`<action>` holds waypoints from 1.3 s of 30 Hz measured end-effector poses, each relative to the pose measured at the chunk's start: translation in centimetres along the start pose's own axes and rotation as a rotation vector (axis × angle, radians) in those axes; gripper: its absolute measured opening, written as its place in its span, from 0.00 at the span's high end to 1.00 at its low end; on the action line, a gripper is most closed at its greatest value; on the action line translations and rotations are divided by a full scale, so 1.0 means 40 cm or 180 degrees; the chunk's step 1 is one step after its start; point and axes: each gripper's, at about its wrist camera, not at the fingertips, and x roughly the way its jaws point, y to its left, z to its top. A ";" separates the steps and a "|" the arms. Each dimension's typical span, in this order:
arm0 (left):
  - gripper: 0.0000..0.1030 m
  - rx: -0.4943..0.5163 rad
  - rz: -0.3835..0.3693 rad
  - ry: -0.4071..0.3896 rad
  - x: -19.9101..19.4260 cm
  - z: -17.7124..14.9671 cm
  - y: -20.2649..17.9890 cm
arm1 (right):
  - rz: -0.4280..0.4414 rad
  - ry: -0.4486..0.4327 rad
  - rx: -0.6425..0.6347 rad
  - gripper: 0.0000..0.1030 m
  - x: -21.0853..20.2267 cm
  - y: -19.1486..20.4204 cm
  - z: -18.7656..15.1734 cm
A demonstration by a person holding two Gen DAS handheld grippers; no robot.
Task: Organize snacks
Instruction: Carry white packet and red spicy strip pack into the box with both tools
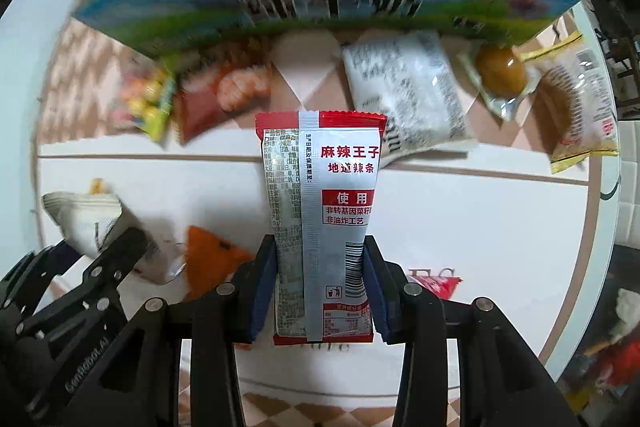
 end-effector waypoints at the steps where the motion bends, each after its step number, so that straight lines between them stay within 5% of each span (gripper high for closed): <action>1: 0.48 -0.0010 -0.0029 -0.0040 -0.019 0.006 -0.001 | 0.0050 -0.0040 -0.0008 0.58 -0.026 0.000 0.007; 11: 0.49 -0.0024 -0.0652 -0.0594 -0.287 0.214 -0.060 | 0.0625 -0.0511 0.0081 0.58 -0.370 -0.089 0.204; 17: 0.48 -0.0019 -0.0661 -0.0470 -0.288 0.431 -0.090 | 0.0649 -0.0679 0.0126 0.58 -0.449 -0.104 0.377; 26: 0.48 -0.0196 -0.0710 0.0398 -0.056 0.651 -0.072 | 0.0404 -0.0451 0.0151 0.58 -0.331 -0.103 0.614; 36: 0.47 -0.0098 -0.0598 0.0900 0.103 0.675 -0.093 | 0.0266 -0.0002 0.0214 0.57 -0.133 -0.139 0.720; 39: 0.46 -0.0080 -0.0571 0.0998 0.126 0.674 -0.109 | 0.0215 0.0160 0.0202 0.50 -0.103 -0.145 0.736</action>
